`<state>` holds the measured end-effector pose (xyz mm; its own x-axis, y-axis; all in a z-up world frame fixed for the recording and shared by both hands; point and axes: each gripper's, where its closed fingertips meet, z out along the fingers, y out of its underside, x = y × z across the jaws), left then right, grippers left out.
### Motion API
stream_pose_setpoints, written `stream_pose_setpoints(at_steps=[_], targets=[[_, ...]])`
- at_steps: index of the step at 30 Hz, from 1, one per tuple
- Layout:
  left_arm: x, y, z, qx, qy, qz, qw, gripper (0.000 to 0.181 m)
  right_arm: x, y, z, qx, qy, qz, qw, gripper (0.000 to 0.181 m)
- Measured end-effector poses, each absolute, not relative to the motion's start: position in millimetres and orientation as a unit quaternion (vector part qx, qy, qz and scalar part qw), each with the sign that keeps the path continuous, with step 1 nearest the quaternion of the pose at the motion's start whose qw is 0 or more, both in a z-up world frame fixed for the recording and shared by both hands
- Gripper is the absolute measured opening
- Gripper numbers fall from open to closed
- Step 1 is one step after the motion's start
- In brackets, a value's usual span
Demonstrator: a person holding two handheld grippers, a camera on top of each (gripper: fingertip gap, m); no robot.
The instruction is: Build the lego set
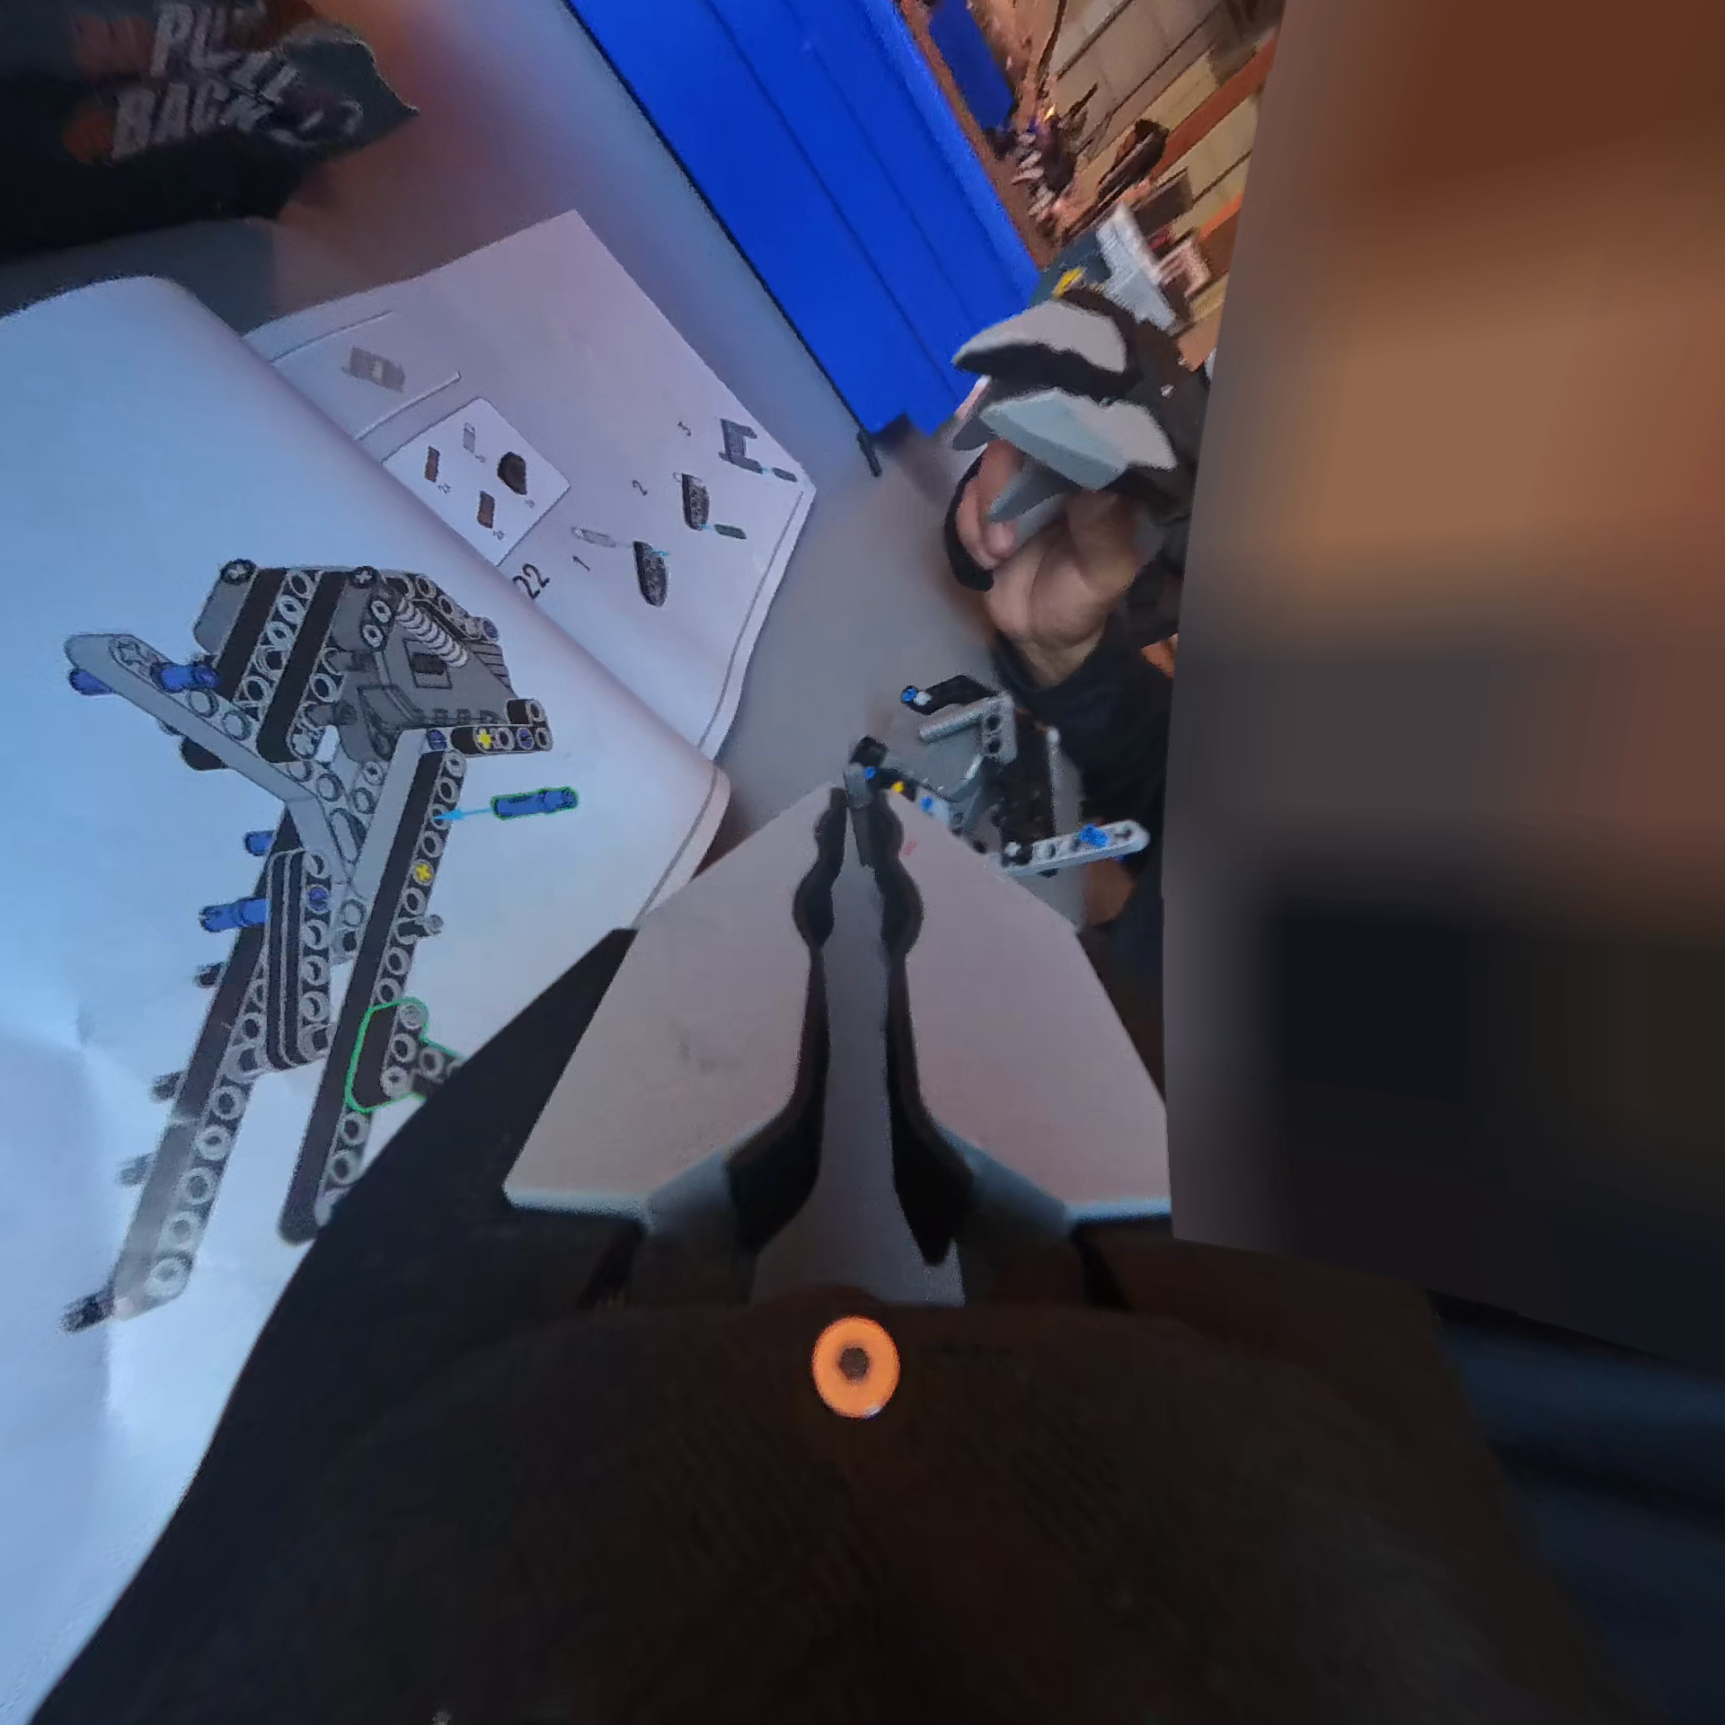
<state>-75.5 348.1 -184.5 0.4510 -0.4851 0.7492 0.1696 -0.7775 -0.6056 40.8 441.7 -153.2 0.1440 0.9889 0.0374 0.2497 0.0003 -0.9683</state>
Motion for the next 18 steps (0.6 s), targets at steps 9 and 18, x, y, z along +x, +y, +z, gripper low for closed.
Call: stream_pose_setpoints(at_steps=[9,18], targets=[[-75,345,-148,-0.723,0.068,-0.602,0.332,0.003,30,426,-155,-0.564,-0.559,0.384,0.471,0.014],[-70,338,-143,-0.723,0.091,-0.593,0.344,0.003,38,424,-132,-0.55,-0.537,0.386,0.511,0.014]])
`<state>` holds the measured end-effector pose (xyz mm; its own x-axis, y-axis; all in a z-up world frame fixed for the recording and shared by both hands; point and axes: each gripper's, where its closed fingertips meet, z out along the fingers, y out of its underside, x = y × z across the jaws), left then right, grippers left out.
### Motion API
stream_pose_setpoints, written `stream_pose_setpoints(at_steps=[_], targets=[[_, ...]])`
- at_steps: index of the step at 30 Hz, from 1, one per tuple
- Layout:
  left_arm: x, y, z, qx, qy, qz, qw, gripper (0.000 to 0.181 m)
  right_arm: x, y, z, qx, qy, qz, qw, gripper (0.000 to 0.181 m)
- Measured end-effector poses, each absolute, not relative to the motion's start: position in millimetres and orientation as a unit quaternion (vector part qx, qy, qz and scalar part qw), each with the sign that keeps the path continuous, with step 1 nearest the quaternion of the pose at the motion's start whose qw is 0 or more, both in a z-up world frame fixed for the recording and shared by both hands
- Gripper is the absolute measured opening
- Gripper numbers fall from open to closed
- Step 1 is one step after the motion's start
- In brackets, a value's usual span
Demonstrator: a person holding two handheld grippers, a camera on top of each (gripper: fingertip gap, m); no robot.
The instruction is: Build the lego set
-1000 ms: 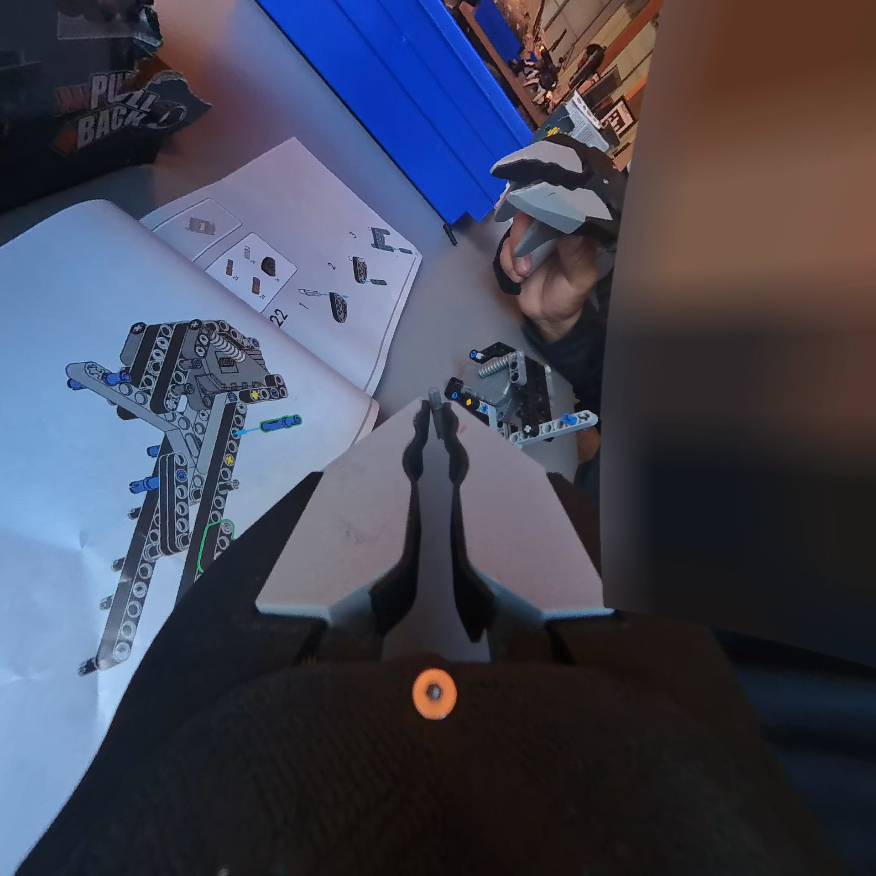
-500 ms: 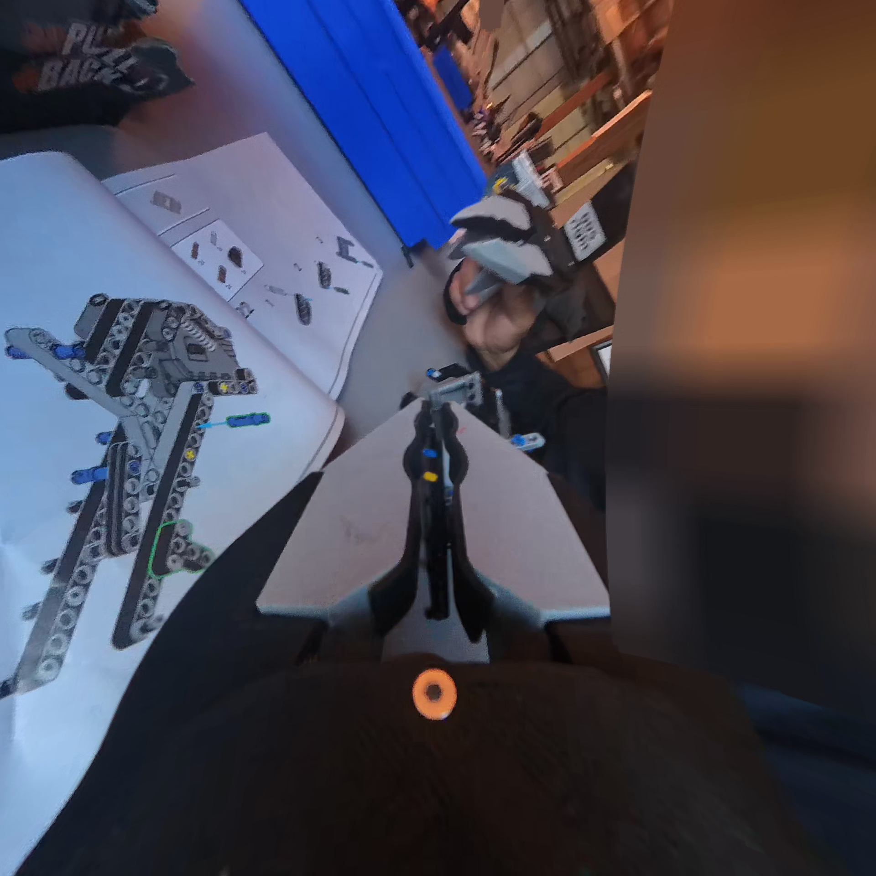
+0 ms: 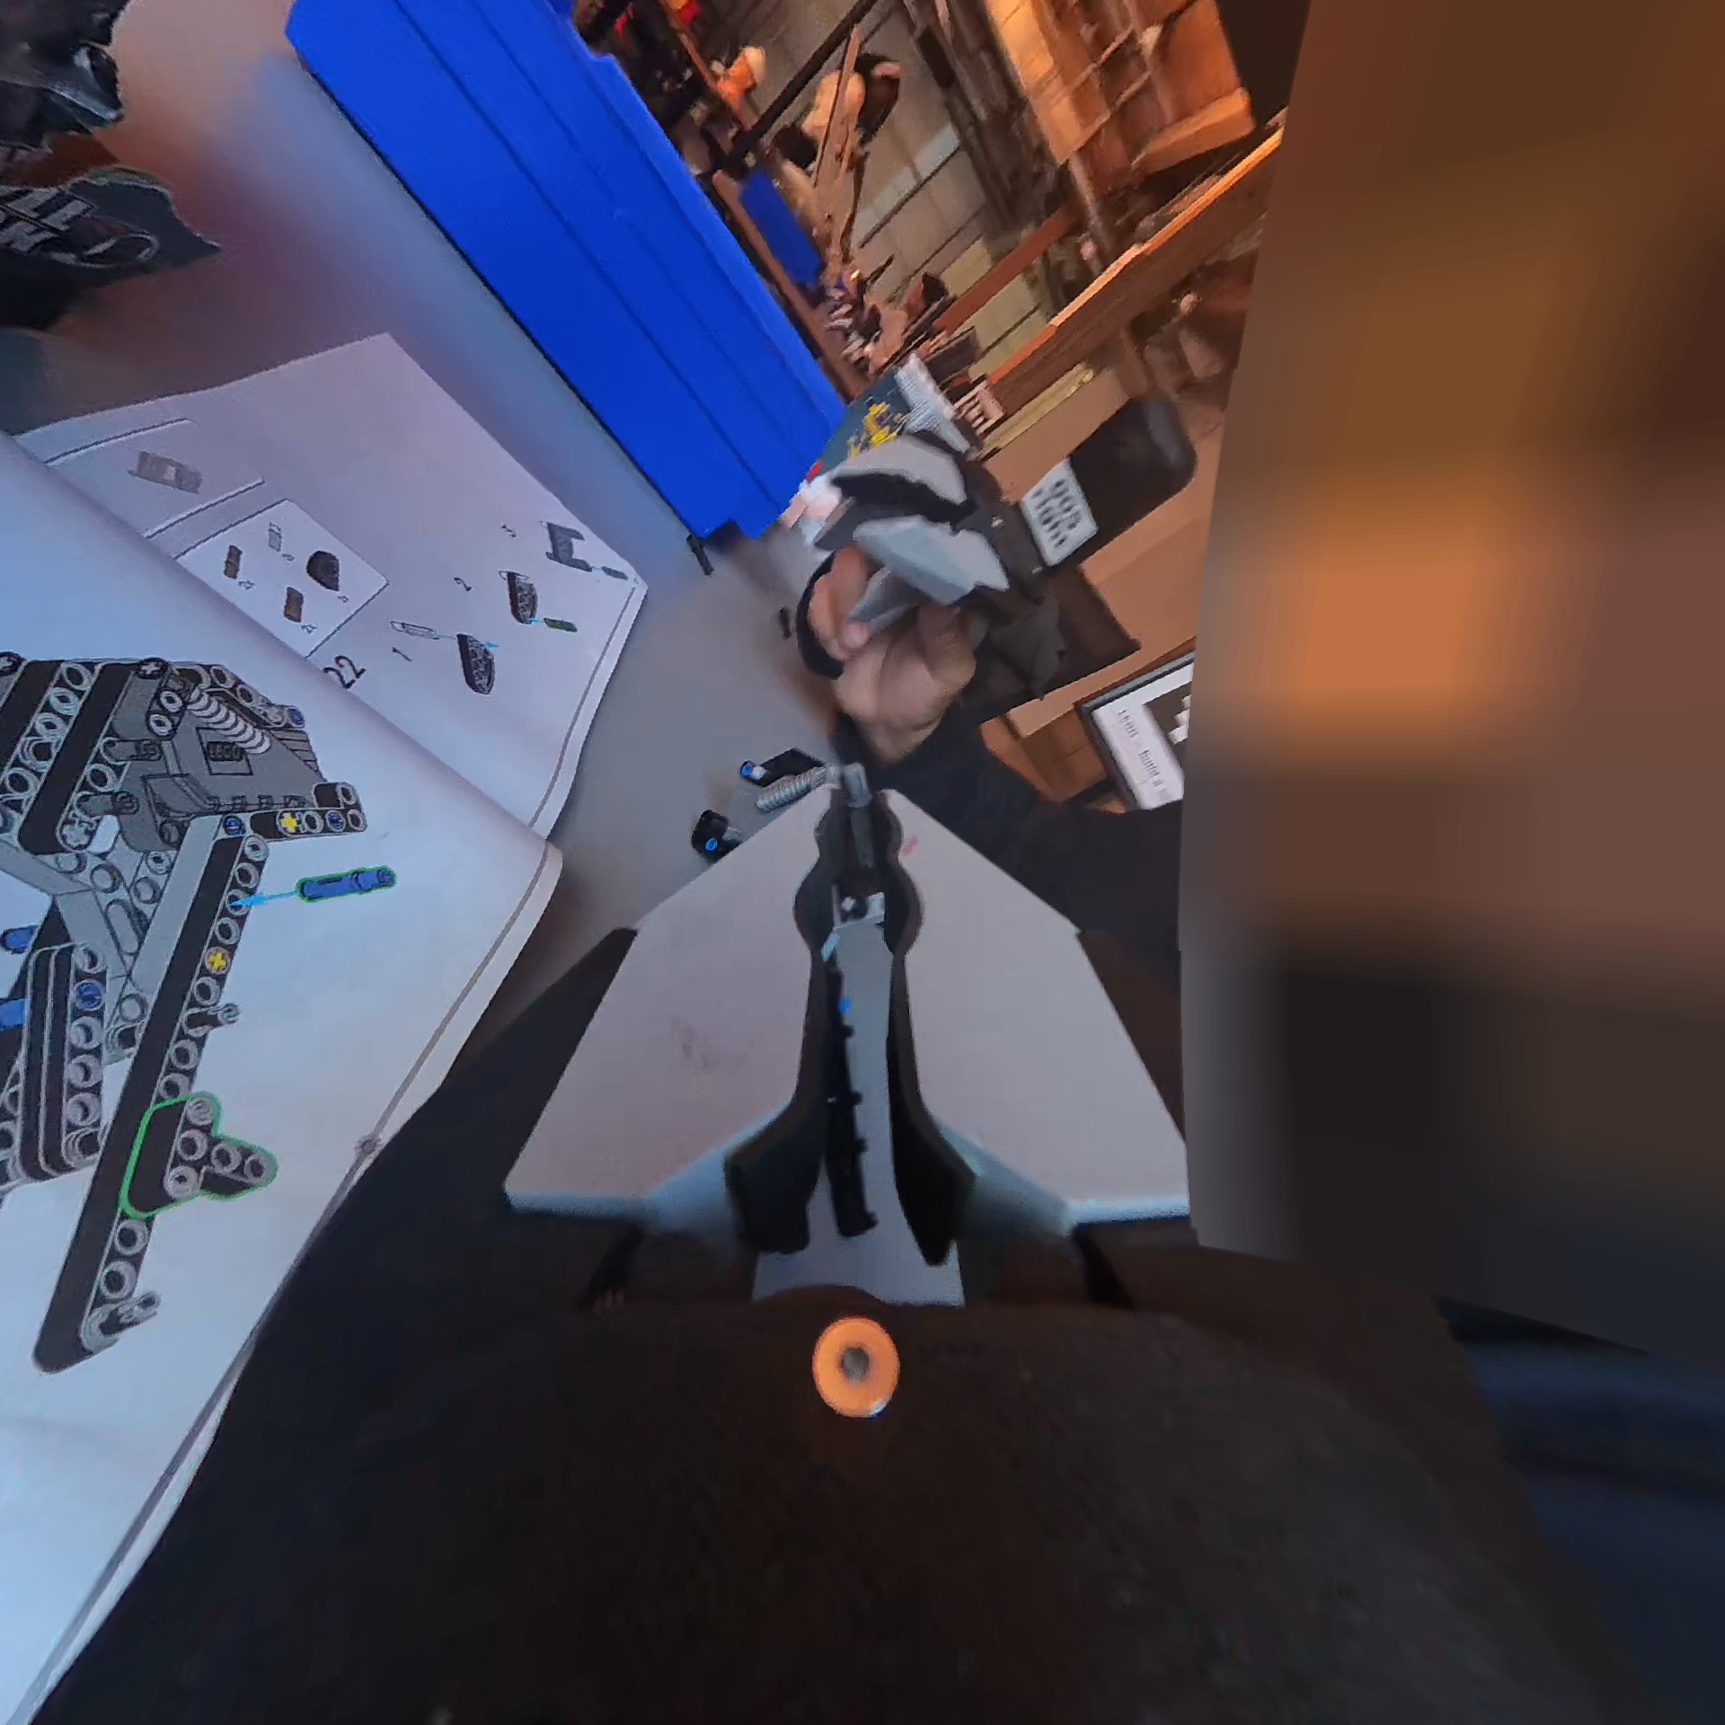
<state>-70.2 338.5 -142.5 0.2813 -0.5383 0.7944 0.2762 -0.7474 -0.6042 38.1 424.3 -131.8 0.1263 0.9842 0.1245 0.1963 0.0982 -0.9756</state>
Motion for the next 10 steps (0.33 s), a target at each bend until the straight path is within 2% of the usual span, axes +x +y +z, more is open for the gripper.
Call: stream_pose_setpoints(at_steps=[10], targets=[[-67.1,337.0,-149.9,-0.745,0.12,-0.557,0.347,0.003,44.8,434.1,-131.8,-0.563,-0.517,0.401,0.505,0.013]])
